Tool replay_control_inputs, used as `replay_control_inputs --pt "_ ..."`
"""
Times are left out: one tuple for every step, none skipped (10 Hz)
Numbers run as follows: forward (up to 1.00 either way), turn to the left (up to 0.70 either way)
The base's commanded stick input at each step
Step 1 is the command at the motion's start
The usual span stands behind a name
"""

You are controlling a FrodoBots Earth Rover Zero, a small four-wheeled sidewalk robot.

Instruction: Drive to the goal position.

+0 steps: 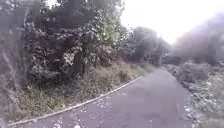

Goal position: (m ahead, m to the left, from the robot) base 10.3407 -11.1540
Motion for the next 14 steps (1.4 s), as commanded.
replay_control_inputs --pt "0.0 -1.0" --pt "0.0 -0.93" --pt "0.0 -0.76" --pt "0.0 -0.35" --pt "0.03 -0.08" --pt "1.0 0.0" --pt "1.0 0.0" --pt "1.0 0.0" --pt "1.0 0.0" --pt "1.0 0.0" --pt "1.0 0.0" --pt "1.0 0.0" --pt "1.0 0.0" --pt "1.0 0.0"
